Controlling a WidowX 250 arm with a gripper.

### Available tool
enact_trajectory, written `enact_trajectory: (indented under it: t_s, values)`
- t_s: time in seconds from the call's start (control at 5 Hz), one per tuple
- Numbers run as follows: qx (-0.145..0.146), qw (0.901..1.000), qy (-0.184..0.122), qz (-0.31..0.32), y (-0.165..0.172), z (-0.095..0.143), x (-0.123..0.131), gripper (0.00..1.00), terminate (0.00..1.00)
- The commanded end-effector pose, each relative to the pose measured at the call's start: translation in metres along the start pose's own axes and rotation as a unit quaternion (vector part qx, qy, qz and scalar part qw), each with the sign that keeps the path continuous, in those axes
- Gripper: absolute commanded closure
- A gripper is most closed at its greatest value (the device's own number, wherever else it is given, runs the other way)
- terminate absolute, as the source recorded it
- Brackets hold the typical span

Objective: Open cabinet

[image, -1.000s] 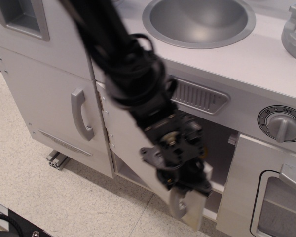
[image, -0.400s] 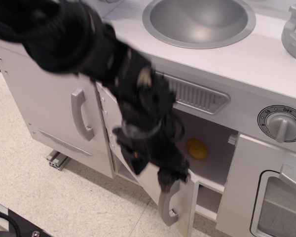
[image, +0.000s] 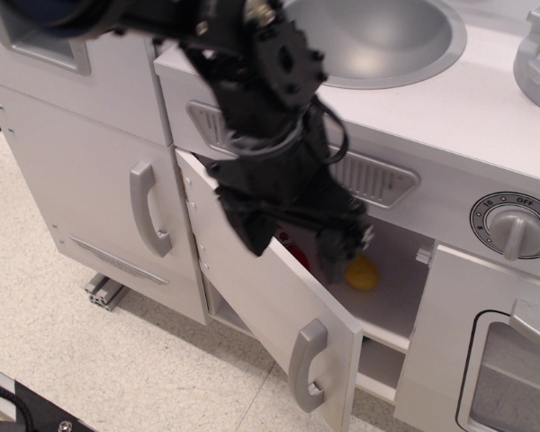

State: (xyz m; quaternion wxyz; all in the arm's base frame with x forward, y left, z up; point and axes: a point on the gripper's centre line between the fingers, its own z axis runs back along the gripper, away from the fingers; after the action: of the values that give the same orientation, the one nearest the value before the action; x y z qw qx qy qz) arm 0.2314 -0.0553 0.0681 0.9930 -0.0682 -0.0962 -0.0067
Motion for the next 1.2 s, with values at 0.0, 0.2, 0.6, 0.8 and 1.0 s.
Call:
enact_trajectory:
  t_s: [0.0, 0.2, 0.6, 0.8, 1.0]
  values:
    - [0.053, 0.9946, -0.089, -0.002, -0.016, -0.041, 0.028, 0.00, 0.00]
    - [0.050, 0.9929, -0.109, 0.002, -0.017, -0.051, 0.034, 0.00, 0.00]
    - [0.092, 0.9926, -0.064, 0.048, 0.015, -0.072, 0.031, 0.00, 0.00]
    - [0.102, 0.9925, -0.036, 0.057, 0.038, -0.082, 0.017, 0.00, 0.00]
    - [0.118, 0.9912, -0.029, 0.051, 0.063, -0.084, 0.004, 0.00, 0.00]
